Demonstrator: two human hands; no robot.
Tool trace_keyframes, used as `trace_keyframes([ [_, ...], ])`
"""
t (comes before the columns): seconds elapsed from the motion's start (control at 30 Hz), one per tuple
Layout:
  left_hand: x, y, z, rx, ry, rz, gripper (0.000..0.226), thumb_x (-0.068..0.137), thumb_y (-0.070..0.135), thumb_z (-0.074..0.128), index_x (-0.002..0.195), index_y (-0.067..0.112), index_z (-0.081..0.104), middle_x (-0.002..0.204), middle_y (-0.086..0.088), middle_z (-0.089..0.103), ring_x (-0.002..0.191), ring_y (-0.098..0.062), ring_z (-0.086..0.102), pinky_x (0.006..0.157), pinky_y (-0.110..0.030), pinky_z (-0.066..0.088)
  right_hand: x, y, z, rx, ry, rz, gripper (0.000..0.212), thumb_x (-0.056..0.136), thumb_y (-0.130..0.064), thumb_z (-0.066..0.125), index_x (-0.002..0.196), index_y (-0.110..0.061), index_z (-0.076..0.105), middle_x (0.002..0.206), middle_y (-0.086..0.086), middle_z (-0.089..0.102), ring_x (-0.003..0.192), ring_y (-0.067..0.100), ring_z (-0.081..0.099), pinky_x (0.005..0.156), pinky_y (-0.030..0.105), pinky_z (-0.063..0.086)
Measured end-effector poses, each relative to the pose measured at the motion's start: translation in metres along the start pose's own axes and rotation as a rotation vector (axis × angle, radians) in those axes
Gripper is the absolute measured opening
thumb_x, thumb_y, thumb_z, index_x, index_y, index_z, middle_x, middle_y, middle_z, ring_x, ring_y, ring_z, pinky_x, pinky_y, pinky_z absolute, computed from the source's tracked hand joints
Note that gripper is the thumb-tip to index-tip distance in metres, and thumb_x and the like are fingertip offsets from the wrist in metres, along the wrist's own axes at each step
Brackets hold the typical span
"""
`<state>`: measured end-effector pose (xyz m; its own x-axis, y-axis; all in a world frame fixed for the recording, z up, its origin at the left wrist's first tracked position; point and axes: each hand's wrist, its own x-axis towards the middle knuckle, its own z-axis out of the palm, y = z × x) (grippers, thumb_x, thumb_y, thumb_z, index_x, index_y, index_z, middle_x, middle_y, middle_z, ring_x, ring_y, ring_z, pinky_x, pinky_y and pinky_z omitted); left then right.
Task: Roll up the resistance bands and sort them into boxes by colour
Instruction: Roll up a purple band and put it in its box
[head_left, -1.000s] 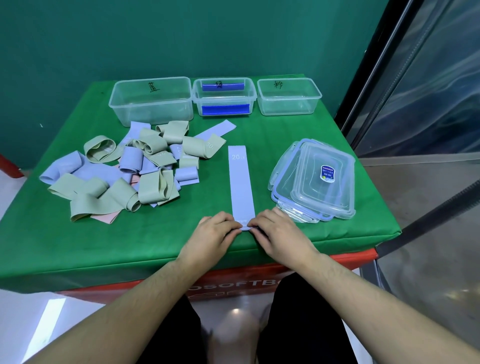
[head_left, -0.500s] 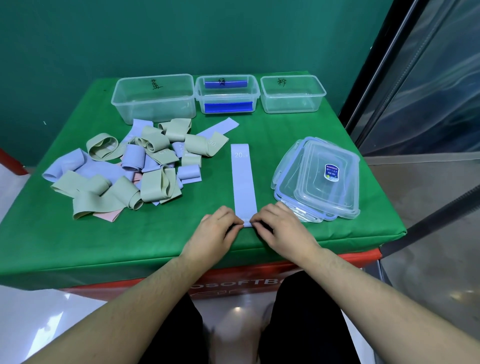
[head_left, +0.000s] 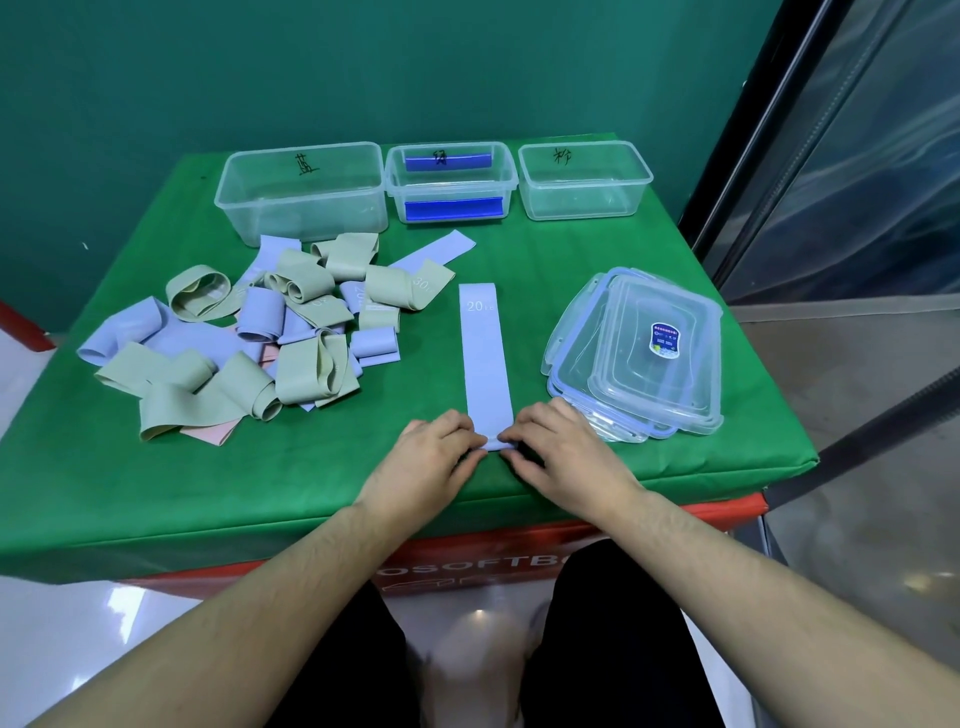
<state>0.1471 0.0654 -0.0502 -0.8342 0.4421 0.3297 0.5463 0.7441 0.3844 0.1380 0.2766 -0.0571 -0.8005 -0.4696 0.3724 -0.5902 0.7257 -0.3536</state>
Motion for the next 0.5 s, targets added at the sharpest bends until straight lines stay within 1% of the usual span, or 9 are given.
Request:
trace_keyframes([
  [0.13,-0.0017,-0.0001,0.0010,-0.013,0.039,-0.013,0.035,0.095,0.037,0.048,0.104,0.014,0.073,0.098,0.003,0.065,0.080,-0.014,0.060,0.076,-0.026,0.043,-0.0022,-0.0020,-0.0013,-0.004,0.002,-0.013,0.030,0.098,-0.034,0.050,0.107,-0.015,0.071,0.098,-0.002,0.062,0.091,0.019,0.049,0.086,0.027,0.040],
  [0.3,-0.0076,0.0010,0.0044,-0.033,0.066,-0.004,0.032,0.095,0.037,0.050,0.104,0.016,0.073,0.096,0.004,0.065,0.081,-0.011,0.058,0.078,-0.024,0.041,-0.0083,-0.0037,-0.0035,0.013,0.025,-0.014,0.026,0.098,-0.032,0.053,0.107,-0.016,0.071,0.095,-0.003,0.062,0.089,0.018,0.048,0.085,0.024,0.039],
  [0.4,-0.0079,0.0016,0.0033,-0.071,0.070,-0.010,0.027,0.094,0.037,0.052,0.101,0.018,0.071,0.096,0.006,0.065,0.084,-0.009,0.056,0.078,-0.022,0.037,-0.0100,-0.0053,-0.0046,0.049,0.026,0.005,0.023,0.096,-0.029,0.055,0.109,-0.017,0.070,0.096,-0.003,0.062,0.089,0.020,0.052,0.085,0.027,0.042],
  [0.5,-0.0067,0.0018,0.0029,-0.087,0.070,-0.019,0.026,0.094,0.036,0.052,0.100,0.018,0.070,0.096,0.006,0.062,0.085,-0.009,0.055,0.077,-0.023,0.036,-0.0079,-0.0074,-0.0030,0.047,0.031,0.018,0.019,0.094,-0.028,0.057,0.106,-0.019,0.070,0.096,-0.004,0.060,0.088,0.021,0.052,0.083,0.033,0.045],
])
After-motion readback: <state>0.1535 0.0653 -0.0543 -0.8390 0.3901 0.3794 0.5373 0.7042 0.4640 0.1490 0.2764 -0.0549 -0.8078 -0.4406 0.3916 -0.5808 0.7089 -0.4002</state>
